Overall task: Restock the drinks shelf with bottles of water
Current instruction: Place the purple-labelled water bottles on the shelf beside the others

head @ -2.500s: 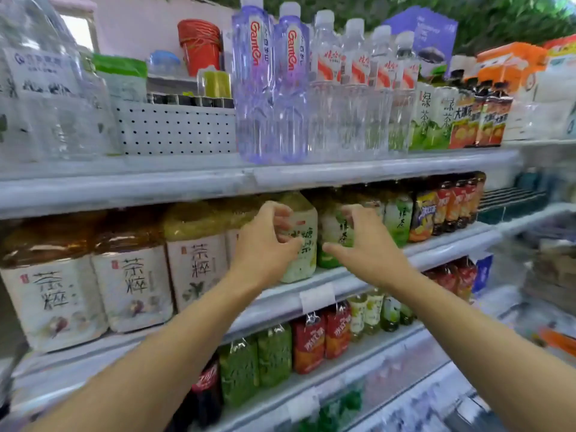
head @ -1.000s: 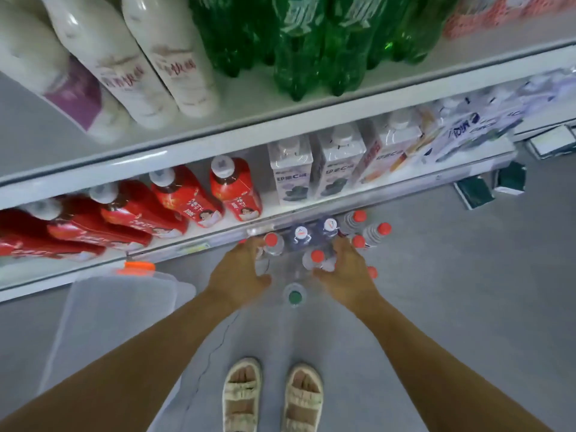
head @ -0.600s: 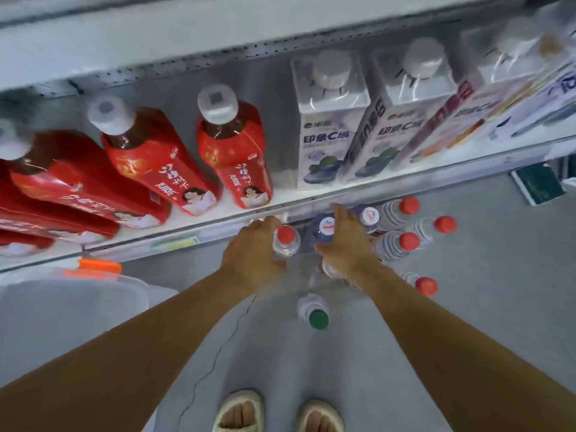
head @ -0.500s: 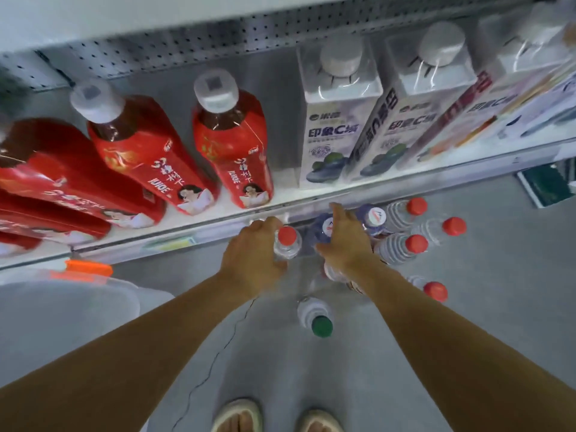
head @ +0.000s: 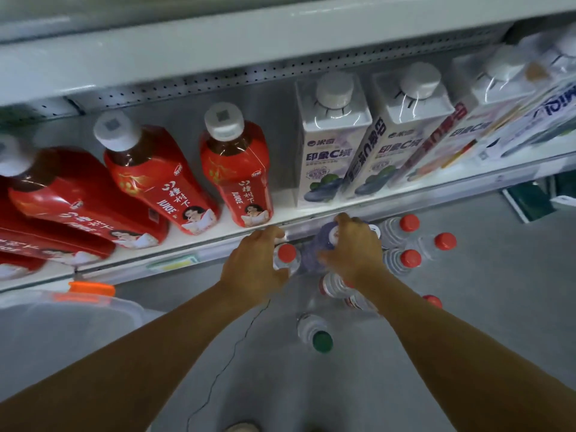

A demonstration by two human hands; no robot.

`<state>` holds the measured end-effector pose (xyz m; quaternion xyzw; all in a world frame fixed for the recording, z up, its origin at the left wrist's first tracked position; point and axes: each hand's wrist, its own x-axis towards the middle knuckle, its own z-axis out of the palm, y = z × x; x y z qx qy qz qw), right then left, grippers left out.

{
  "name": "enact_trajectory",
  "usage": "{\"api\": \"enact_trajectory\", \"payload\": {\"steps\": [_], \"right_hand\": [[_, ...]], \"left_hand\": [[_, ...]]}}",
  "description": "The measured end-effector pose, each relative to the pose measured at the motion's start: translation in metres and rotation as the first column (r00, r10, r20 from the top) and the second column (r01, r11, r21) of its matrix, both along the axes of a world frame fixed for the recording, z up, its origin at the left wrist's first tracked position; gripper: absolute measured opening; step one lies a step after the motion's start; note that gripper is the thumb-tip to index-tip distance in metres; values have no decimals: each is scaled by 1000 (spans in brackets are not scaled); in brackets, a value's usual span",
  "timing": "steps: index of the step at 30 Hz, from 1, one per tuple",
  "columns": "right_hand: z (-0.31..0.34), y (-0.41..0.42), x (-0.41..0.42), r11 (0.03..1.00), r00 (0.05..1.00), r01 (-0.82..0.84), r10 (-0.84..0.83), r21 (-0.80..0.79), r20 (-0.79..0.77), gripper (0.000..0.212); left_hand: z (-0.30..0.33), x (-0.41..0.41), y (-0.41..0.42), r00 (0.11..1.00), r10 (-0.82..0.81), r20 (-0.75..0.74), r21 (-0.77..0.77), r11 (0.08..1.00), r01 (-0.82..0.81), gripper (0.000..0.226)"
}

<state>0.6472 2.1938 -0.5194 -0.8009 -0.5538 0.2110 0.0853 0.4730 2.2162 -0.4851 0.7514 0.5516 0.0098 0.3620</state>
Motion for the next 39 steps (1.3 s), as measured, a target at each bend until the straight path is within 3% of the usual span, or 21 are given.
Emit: {"api": "enact_trajectory", "payload": {"steps": [5,14,18,22,27,31,39], "right_hand": [[92,-12,15,989,998,69,-67,129,-18,41],[322,-27,50,980,981,194,-194,41,-2,54],[425,-33,64,969,970,241,-240,44,-42,55],[519,-41,73,962,960,259,-247,83,-134,54],[635,-52,73,966,970,238,-231,104,-77,54],[704,-60,67,950,959,269,-250,155,-131,50],[801,-65,51,933,965,241,-200,268,-171,51]], "left_hand": [[63,4,-9,999,-9,33,-49,999,11,62],[247,33,-25,971,-76,225,-153,982,112,82],[331,48,-28,959,-177,223,-85,976,200,81],[407,60,-26,934,-163,319,-109,972,207,88],[497,72,-30,870,-141,472,-167,955,245,88],[553,78,-40,836,-148,528,-99,967,234,79],[649,70,-50,806,-111,581,115,992,54,71]]}}
